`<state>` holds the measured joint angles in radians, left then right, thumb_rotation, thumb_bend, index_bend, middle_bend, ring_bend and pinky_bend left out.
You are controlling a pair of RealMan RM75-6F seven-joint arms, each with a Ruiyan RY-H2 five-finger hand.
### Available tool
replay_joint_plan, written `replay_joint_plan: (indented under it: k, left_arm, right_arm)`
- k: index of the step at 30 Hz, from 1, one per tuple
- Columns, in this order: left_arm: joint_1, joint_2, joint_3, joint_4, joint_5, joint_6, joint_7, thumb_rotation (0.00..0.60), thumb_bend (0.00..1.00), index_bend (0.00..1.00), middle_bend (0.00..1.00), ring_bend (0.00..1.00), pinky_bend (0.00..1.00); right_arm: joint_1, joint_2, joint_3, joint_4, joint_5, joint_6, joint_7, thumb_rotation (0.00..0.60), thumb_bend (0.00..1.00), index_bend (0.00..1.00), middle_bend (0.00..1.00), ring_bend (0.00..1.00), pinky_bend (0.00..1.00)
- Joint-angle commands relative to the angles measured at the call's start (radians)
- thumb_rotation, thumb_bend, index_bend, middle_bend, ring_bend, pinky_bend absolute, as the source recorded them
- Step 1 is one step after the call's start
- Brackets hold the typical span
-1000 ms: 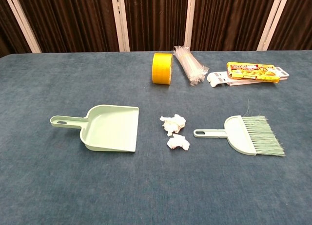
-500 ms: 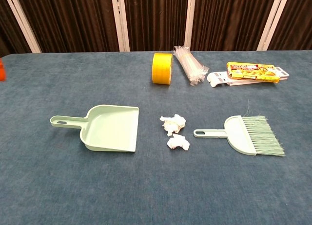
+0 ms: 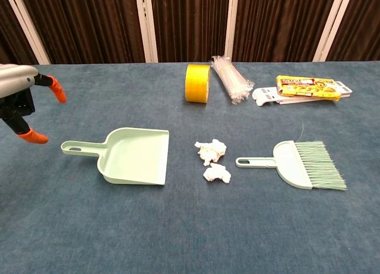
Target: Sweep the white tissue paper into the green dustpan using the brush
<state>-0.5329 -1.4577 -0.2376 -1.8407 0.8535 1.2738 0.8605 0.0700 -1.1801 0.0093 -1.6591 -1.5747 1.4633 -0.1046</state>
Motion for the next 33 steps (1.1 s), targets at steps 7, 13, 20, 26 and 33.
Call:
replay_joint_plan:
  k: [7, 13, 20, 26, 33]
  left_arm:
    - [-0.023, 0.010, 0.009, 0.004, -0.042, -0.002, 0.002, 0.600, 0.11, 0.34, 1.00, 1.00, 1.00]
    - [-0.061, -0.055, 0.022, 0.057, -0.092, -0.021, 0.026, 0.600, 0.21, 0.39, 1.00, 1.00, 1.00]
    - [-0.106, -0.138, 0.026, 0.126, -0.143, -0.023, 0.061, 0.600, 0.29, 0.44, 1.00, 1.00, 1.00]
    - [-0.131, -0.190, 0.025, 0.171, -0.177, -0.018, 0.075, 0.600, 0.32, 0.45, 1.00, 1.00, 1.00]
    - [-0.155, -0.222, 0.021, 0.202, -0.209, -0.013, 0.088, 0.600, 0.42, 0.46, 1.00, 1.00, 1.00]
  right_arm:
    - [0.008, -0.008, -0.005, -0.030, -0.013, -0.009, -0.037, 0.600, 0.35, 0.00, 0.00, 0.00, 0.04]
    - [0.008, -0.006, -0.001, -0.023, -0.002, -0.010, -0.028, 0.600, 0.35, 0.00, 0.00, 0.00, 0.04]
    - [0.008, -0.006, 0.000, -0.015, 0.002, -0.010, -0.020, 0.600, 0.35, 0.00, 0.00, 0.00, 0.04]
    - [0.009, -0.005, 0.002, -0.012, 0.005, -0.009, -0.012, 0.600, 0.35, 0.00, 0.00, 0.00, 0.04]
    - [0.010, -0.003, 0.000, -0.012, 0.003, -0.011, -0.006, 0.600, 0.35, 0.00, 0.00, 0.00, 0.04]
